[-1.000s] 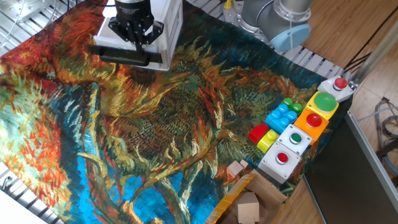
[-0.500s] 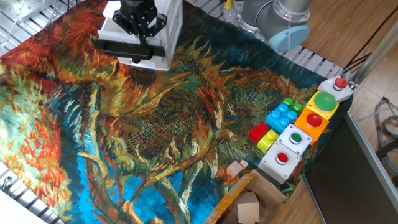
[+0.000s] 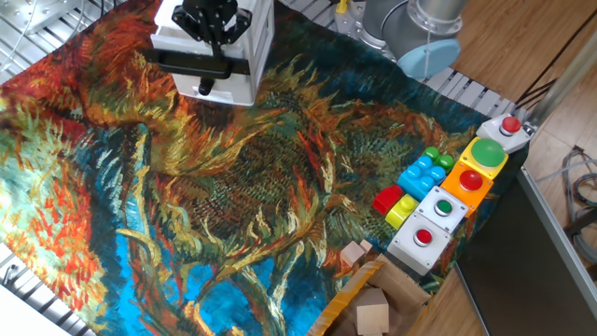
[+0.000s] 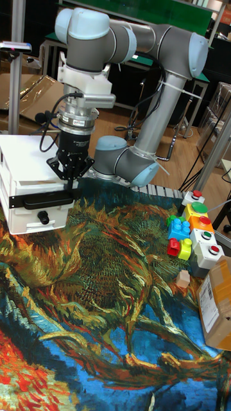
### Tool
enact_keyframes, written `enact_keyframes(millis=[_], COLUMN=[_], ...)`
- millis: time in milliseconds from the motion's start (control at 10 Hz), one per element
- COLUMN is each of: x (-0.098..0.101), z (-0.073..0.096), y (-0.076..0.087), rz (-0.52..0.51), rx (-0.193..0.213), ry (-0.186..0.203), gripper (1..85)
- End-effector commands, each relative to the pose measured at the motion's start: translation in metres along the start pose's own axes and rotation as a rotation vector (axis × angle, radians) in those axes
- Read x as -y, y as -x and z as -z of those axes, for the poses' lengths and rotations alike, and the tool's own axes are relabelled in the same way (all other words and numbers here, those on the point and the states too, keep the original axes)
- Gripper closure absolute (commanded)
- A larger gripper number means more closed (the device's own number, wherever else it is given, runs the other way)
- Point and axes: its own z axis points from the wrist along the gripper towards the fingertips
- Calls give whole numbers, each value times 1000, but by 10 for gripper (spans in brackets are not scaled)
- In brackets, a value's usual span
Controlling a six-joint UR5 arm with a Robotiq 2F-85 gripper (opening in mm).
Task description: Put things in the drawer
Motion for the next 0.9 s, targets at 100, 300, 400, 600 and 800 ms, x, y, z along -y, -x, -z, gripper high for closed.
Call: enact_keyframes(millis=[100,300,400,600,800], x=[-2,-4,-6,-10,-10], z=[3,8,10,8,4], y=[9,34,49,69,68], rz=[1,-13,-21,-32,-35], rx=[11,16,23,41,36], ry=[7,8,9,19,19], gripper=[843,843,843,843,843])
